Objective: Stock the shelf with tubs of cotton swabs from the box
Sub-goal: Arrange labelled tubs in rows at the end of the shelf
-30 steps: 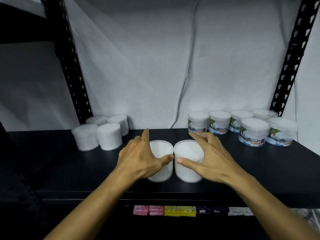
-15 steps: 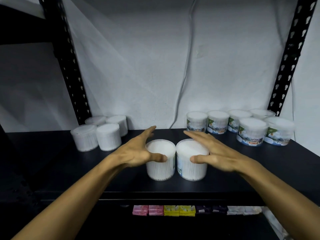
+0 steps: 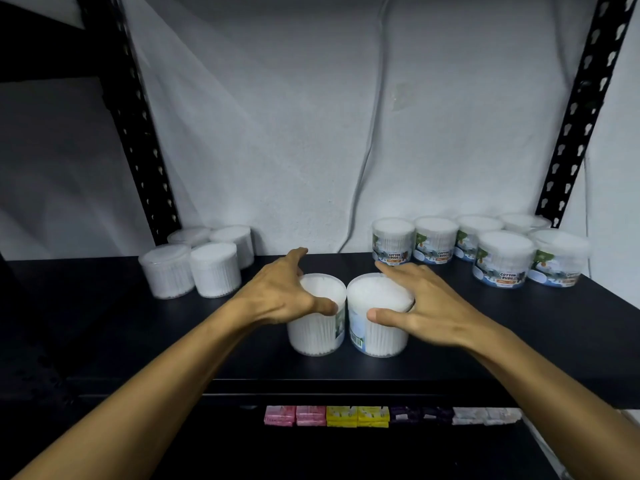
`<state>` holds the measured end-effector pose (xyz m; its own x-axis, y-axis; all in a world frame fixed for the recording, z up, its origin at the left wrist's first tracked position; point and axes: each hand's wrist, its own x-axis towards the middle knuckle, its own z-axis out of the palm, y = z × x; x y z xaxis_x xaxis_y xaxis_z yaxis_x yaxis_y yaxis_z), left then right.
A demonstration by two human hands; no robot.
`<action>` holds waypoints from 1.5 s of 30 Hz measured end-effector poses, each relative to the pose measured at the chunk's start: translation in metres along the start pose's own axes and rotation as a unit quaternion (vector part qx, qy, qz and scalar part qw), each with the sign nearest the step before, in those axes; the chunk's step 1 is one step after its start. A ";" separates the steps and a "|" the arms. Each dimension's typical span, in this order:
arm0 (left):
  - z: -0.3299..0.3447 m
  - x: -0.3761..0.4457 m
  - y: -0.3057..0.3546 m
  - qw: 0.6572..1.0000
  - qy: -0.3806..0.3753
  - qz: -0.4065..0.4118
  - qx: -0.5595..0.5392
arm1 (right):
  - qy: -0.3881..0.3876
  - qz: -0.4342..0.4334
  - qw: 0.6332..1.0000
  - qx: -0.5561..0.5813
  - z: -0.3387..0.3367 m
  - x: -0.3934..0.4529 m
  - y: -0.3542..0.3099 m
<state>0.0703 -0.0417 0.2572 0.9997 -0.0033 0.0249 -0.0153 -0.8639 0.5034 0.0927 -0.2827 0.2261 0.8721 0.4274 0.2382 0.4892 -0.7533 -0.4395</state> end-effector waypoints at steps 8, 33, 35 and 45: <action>-0.006 0.003 -0.012 0.994 -0.074 0.038 -0.073 | -0.101 -0.029 0.992 0.065 -0.014 0.006 0.008; 0.003 0.000 -0.001 0.991 -0.069 0.048 -0.100 | -0.077 -0.006 0.990 0.114 -0.010 0.001 0.009; 0.007 -0.001 -0.002 0.992 -0.041 0.038 -0.112 | -0.043 0.001 0.992 0.121 -0.007 -0.002 0.007; 0.016 -0.004 0.005 0.998 0.058 -0.019 -0.029 | 0.066 0.054 0.995 0.050 0.004 -0.008 0.002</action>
<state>0.0663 -0.0542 0.2453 0.9907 0.0892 0.1028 0.0172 -0.8314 0.5555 0.0868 -0.2855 0.2201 0.9166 0.2715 0.2934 0.3943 -0.7349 -0.5517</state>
